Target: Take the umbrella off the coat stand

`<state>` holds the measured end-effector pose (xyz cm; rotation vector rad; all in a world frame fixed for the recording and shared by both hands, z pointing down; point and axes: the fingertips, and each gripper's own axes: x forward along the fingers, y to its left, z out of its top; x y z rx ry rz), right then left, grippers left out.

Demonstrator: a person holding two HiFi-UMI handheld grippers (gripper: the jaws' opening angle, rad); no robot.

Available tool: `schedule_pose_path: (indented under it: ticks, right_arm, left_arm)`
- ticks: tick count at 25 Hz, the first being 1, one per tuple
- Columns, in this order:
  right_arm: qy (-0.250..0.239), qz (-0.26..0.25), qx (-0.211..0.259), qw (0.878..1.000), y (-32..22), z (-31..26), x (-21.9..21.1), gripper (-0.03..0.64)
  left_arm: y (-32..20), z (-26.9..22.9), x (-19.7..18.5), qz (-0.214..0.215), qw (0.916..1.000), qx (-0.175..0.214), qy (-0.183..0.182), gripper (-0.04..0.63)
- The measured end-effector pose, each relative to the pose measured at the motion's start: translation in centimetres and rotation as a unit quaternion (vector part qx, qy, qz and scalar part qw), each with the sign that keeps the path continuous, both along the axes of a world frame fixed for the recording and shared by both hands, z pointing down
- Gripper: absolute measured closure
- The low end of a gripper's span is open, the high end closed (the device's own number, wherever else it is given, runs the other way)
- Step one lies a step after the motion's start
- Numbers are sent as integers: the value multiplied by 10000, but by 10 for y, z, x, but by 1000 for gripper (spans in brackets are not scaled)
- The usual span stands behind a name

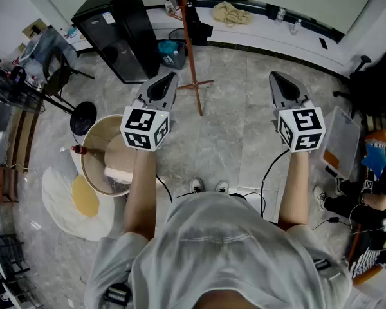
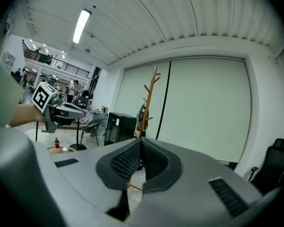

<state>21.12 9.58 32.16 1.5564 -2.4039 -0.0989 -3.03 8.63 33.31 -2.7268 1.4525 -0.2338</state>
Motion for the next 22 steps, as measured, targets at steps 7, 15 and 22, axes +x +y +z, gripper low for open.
schedule_pose_path:
  ticks: [7,15,22]
  right_arm:
    - [-305,-59,36,9995,1,3,-3,594]
    - [-873,-702,-112,9936,-29,-1,-12,594]
    - [-814,-840,-164,9930,-100,9,-36,594]
  left_arm:
    - [-4,3,-9,-90,9999,-19,-56,580]
    - [-21,4,-18,-466,9987,-20,181,580]
    - [-93,16,-45,-558,9979,-132,296,580]
